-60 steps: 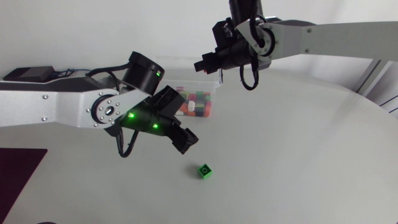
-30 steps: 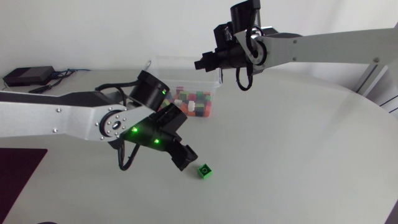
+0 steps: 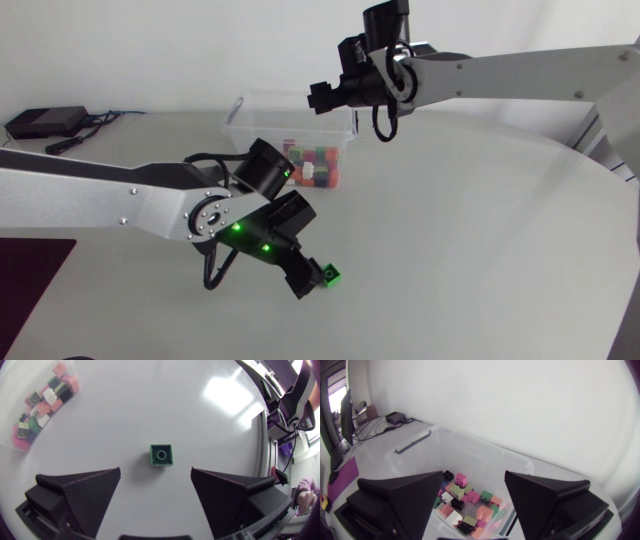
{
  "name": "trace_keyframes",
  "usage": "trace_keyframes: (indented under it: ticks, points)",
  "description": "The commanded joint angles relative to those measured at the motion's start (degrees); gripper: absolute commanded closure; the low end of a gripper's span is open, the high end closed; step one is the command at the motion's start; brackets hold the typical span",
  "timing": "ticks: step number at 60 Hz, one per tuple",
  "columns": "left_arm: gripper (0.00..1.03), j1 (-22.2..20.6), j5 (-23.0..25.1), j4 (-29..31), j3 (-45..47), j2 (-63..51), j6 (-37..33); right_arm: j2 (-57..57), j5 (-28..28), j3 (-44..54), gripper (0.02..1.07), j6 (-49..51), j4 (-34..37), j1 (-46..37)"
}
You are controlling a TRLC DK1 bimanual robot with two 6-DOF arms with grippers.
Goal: Place the duplo bricks in the container
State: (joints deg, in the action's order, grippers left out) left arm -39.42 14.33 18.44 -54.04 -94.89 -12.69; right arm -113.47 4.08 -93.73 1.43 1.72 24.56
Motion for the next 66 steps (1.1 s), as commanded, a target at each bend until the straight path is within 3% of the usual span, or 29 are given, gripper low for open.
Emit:
trace_keyframes:
  ticks: [1, 15, 22, 49, 66]
  points:
    - [0.06, -1.2, 0.4, 1.2, -1.1, -2.1, -0.6, 5.4, -0.4, 2.7, 0.06, -1.4, 1.3, -2.1]
    - [0.06, -5.1, 0.0, 5.6, -4.2, -3.0, 0.3, 14.5, 1.6, 10.4, 0.06, -1.3, 5.1, -7.4]
    - [0.06, -6.6, -3.1, 7.8, -7.5, -5.5, 0.1, 20.7, 3.5, 16.4, 0.06, -1.2, 5.8, -9.8]
    - [0.11, -7.5, -9.6, 12.1, -16.2, -14.4, -0.3, 40.8, 8.5, 35.0, 0.06, 2.8, 10.1, -16.9]
    - [0.21, -8.3, -12.0, 12.9, -19.3, -18.7, -0.1, 52.7, 10.1, 42.7, 0.06, 4.5, 14.5, -19.3]
